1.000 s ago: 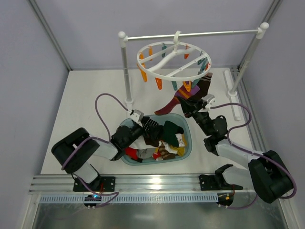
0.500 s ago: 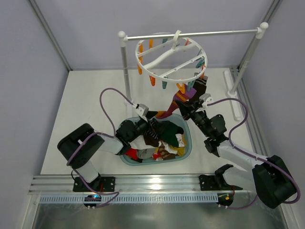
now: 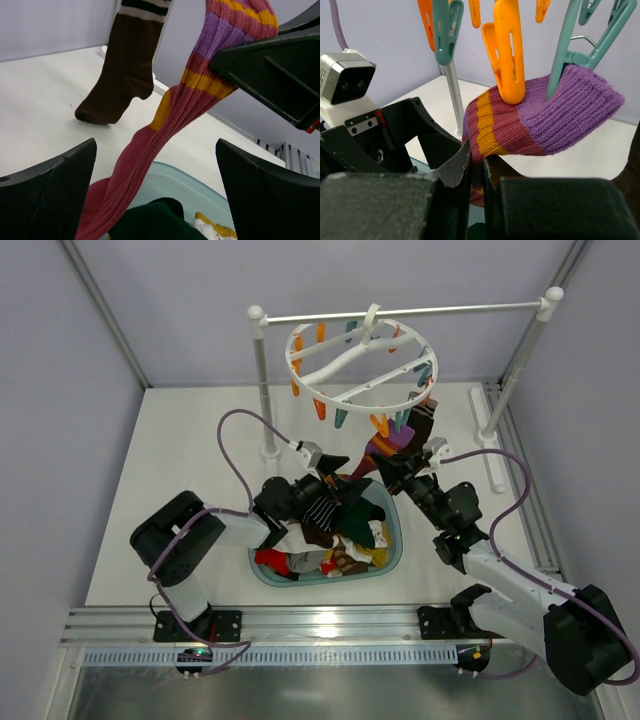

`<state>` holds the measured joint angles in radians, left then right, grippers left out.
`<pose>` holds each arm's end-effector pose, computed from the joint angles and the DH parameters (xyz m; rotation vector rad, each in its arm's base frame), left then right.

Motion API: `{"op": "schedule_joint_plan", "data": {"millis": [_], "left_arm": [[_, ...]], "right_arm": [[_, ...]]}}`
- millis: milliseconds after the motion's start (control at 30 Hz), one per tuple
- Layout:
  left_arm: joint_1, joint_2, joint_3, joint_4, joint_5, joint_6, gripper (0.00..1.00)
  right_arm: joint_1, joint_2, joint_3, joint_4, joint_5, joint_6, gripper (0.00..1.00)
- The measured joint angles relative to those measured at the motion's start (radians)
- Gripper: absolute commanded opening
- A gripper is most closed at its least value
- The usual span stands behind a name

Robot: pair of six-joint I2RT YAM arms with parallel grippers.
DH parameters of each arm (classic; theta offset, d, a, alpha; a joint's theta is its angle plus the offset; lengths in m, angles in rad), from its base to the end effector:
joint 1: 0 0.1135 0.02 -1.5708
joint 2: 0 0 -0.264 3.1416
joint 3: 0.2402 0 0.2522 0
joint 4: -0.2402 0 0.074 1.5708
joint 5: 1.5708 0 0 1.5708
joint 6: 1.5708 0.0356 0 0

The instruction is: Remove the socks clipped to the hanger

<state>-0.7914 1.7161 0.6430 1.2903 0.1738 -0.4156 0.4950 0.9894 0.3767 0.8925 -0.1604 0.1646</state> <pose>0.2306 -0.2422 0.2116 0.4228 1.3868 -1.1216 0.1863 0.1070 0.2725 -0.3551 1.2756 0.6663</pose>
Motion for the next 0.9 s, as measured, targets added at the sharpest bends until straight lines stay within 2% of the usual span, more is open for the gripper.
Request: {"op": "schedule_joint_plan", "data": {"millis": [333,367,400,433,467,500,533,600,633,767,800,867,900], "left_arm": [[0.0,0.107,0.171,0.008,0.064,-0.033,1.0],[0.0,0.123,0.185,0.009,0.072,-0.035,0.88],[0.0,0.15,0.206,0.01,0.085,-0.041,0.88],[0.0,0.163,0.212,0.01,0.094,-0.045,0.66],[0.0,0.175,0.219,0.009,0.105,-0.055,0.5],[0.0,0.186,0.225,0.009,0.117,-0.056,0.33],[0.0,0.193,0.227,0.007,0.126,-0.055,0.04],[0.0,0.197,0.227,0.005,0.143,-0.049,0.0],[0.0,0.197,0.227,0.005,0.148,-0.048,0.0],[0.0,0.195,0.216,0.007,0.154,-0.044,0.0],[0.0,0.193,0.207,0.008,0.154,-0.043,0.0],[0.0,0.187,0.182,0.007,0.153,-0.041,0.0],[0.0,0.184,0.171,0.007,0.153,-0.04,0.0]], "right_arm": [[0.001,-0.003,0.001,-0.006,-0.026,0.007,0.11],[0.001,-0.002,0.001,-0.006,-0.028,0.008,0.11],[0.001,0.0,0.003,-0.008,-0.035,0.011,0.11],[0.001,0.003,0.006,-0.011,-0.04,0.013,0.12],[0.001,0.011,0.012,-0.011,-0.045,0.016,0.15],[0.001,0.023,0.021,-0.012,-0.051,0.018,0.18],[0.001,0.033,0.027,-0.013,-0.053,0.021,0.31],[0.001,0.045,0.035,-0.022,-0.06,0.027,0.5],[0.001,0.045,0.037,-0.031,-0.063,0.03,0.67],[0.001,0.026,0.039,-0.07,-0.057,0.023,0.8],[0.001,0.011,0.039,-0.088,-0.047,0.022,0.81],[0.002,-0.033,0.039,-0.13,-0.019,0.019,0.92],[0.002,-0.063,0.039,-0.153,-0.002,0.017,0.92]]}}
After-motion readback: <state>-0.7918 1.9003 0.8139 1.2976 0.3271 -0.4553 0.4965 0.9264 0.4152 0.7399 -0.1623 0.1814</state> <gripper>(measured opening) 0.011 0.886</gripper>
